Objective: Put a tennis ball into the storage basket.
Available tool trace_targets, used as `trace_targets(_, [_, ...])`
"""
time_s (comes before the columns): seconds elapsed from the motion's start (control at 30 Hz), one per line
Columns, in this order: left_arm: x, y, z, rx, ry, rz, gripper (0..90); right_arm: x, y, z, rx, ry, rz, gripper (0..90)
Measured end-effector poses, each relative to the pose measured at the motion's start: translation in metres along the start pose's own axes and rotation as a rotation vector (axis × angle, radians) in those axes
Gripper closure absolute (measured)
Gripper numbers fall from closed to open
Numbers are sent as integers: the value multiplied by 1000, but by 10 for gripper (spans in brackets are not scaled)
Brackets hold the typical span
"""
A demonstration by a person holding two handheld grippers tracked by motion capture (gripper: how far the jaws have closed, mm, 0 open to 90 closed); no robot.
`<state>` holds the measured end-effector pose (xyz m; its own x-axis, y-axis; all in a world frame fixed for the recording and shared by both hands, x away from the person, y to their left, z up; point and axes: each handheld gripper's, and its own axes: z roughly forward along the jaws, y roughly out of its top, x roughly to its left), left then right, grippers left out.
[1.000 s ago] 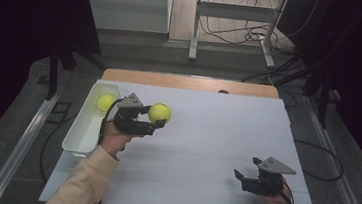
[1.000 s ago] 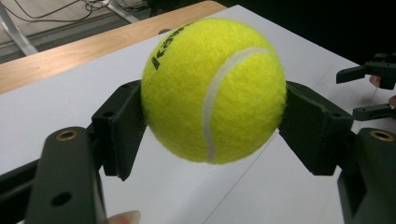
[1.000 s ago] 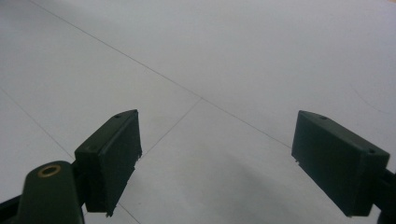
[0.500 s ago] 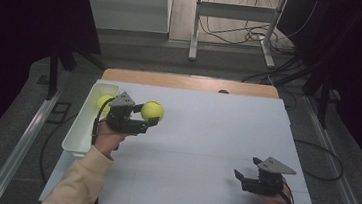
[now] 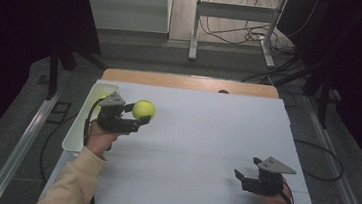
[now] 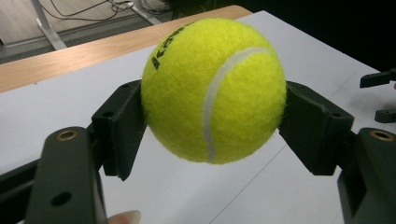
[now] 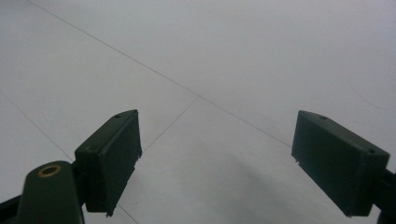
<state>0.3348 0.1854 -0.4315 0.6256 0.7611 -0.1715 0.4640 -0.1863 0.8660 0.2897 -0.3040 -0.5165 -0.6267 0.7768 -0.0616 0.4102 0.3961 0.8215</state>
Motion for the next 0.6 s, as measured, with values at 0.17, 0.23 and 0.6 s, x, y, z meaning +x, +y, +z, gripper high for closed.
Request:
trace_targets(0.17, [3, -1, -3, -2, 7, -5, 274, 0, 0, 0, 4, -4, -2, 162])
trace_targets(0.23, [4, -2, -4, -4, 10, -7, 274, 0, 0, 0, 4, -4, -2, 162])
trace_targets(0.6, [11, -4, -12, -15, 37, -27, 274, 0, 0, 0, 5, -3, -3, 162])
